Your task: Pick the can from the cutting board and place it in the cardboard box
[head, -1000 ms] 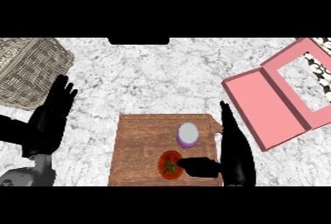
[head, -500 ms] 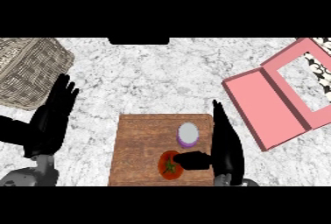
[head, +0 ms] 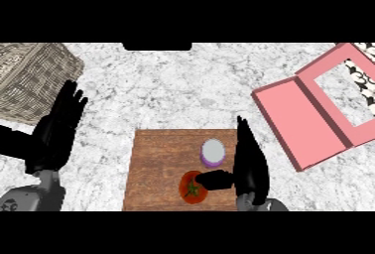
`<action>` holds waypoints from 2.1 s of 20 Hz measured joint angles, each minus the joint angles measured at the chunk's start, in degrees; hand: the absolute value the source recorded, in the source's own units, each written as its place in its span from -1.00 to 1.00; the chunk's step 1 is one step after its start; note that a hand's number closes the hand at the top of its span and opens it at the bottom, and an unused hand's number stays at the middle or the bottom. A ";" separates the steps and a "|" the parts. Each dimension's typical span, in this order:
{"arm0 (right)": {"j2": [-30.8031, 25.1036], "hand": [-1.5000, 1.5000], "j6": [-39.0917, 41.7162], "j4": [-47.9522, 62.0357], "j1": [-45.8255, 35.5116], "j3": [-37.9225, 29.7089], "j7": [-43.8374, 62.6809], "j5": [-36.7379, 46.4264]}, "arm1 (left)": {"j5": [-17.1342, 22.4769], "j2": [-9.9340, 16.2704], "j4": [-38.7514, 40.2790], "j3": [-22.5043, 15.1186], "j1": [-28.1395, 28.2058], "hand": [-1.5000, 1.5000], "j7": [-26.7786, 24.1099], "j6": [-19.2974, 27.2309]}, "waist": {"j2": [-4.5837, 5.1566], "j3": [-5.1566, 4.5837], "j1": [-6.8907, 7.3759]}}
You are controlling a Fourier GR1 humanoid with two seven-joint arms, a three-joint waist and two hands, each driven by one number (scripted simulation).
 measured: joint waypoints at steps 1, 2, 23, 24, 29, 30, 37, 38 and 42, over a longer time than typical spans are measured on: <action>0.01 -1.00 -0.28 0.23 0.06 0.14 -0.18 -0.30 | -0.22 -0.05 0.59 0.20 -0.13 0.00 -0.31 -0.35 | -0.01 0.00 -0.02; 0.01 -1.00 -0.66 0.85 -0.24 0.06 -0.43 -0.77 | -0.35 -0.25 0.81 0.33 0.40 0.00 -0.88 -0.71 | -0.01 0.00 0.00; 0.17 -1.00 -6.16 10.56 -2.86 1.68 -3.27 -5.40 | -3.75 -3.92 -0.83 1.78 0.78 0.00 0.88 -1.86 | -0.08 0.01 0.03; 0.16 -1.00 -5.98 10.19 -2.99 1.79 -2.97 -5.04 | -3.74 -3.93 0.27 2.21 0.40 0.00 0.19 -2.31 | -0.07 0.01 -0.01; 0.17 1.00 -6.70 12.01 -2.84 0.45 -4.82 -4.76 | -4.27 -4.51 0.41 2.71 0.92 0.00 -0.07 -3.26 | -0.08 0.01 -0.04; 0.18 1.00 -6.34 12.15 -3.37 0.89 -4.66 -4.11 | -4.23 -4.37 -0.41 2.83 0.78 0.00 0.65 -3.32 | -0.09 0.00 -0.02; 0.04 1.00 -5.19 13.15 -4.85 1.98 -4.36 1.81 | -4.75 -5.18 -1.93 3.13 2.39 0.00 0.72 -3.97 | -0.17 -0.05 -0.06; 0.04 1.00 -4.98 13.19 -5.09 2.99 -4.55 2.50 | -4.76 -5.16 -1.50 3.31 1.92 0.00 0.76 -4.05 | -0.19 -0.06 -0.08; 0.03 1.00 0.03 16.31 -9.44 11.80 -7.73 4.00 | -5.20 -5.59 -0.66 2.41 0.37 0.00 0.67 -4.24 | 0.00 -0.12 1.30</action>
